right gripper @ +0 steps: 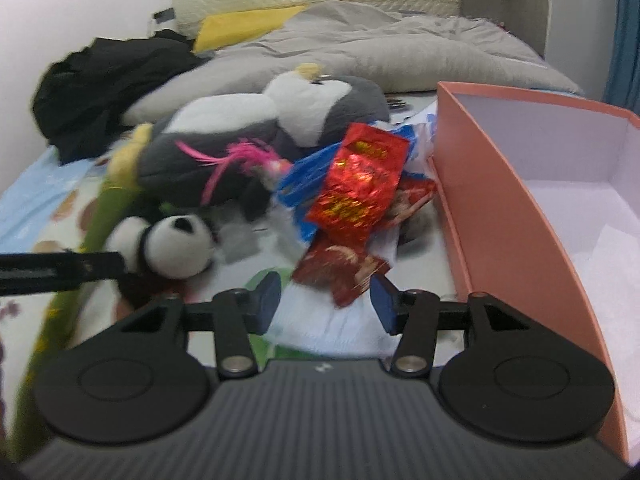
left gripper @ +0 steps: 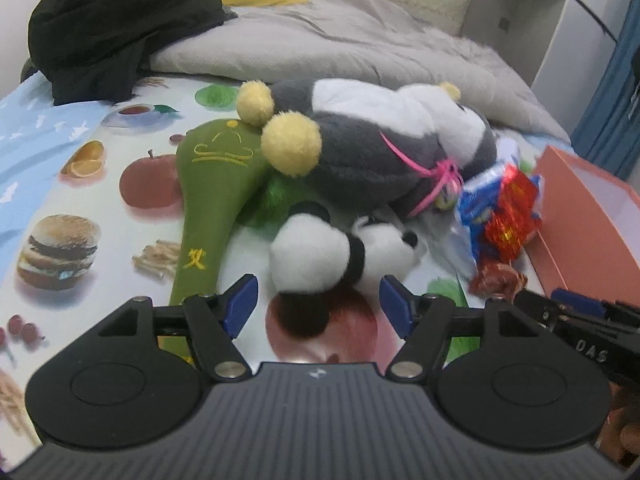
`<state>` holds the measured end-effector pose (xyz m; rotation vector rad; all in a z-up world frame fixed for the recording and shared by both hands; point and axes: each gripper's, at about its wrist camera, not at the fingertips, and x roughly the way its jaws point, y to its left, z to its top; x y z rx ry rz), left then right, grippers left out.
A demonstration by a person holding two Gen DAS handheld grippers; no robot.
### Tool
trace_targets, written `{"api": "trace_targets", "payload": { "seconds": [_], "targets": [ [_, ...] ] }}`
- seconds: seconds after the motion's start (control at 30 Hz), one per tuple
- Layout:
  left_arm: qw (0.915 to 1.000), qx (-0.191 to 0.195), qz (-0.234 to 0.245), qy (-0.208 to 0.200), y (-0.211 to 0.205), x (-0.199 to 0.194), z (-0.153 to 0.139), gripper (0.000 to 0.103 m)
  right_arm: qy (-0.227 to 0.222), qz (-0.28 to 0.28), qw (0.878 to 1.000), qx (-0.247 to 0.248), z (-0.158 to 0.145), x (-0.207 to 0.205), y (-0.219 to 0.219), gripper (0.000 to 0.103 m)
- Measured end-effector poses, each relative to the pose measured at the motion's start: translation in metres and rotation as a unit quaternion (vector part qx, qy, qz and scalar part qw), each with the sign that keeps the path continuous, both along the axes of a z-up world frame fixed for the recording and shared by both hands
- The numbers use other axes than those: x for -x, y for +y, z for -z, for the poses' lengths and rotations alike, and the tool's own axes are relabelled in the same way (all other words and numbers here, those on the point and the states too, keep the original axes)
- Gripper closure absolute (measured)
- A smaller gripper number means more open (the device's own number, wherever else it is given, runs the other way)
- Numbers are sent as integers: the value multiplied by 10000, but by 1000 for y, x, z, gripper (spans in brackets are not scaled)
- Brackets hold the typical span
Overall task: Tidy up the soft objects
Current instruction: 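Grasp the small panda plush with the left tool while the right tool grasps a red snack packet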
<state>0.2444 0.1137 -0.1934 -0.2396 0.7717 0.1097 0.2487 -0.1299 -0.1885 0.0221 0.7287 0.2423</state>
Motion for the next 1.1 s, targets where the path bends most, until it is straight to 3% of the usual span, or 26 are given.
{"api": "trace_targets", "payload": {
  "seconds": [0.17,0.33,0.4,0.57,0.67,0.87,1.1],
  "targets": [
    [9995,183,-140,-215,7,-14,8,31,153,299,9994,79,17,-19,2,51],
    [9992,317,-236,-88,14,-28,22,31,218,490,9986,-35,29,-32,1,50],
    [9986,465,-219,-124,17,-31,25,31,242,578,9980,-84,33,-36,0,37],
    [9976,691,-29,-83,21,-39,30,30,245,482,9984,-183,40,-41,1,37],
    [9946,1040,-26,-12,28,-42,34,30,267,428,9984,-239,44,-42,1,38],
    [9914,1311,-19,-58,30,-39,37,36,191,285,9991,-258,43,-39,1,48],
    [9947,1029,-12,-91,18,-30,29,42,177,202,9993,-260,37,-30,-2,56]
  ]
}}
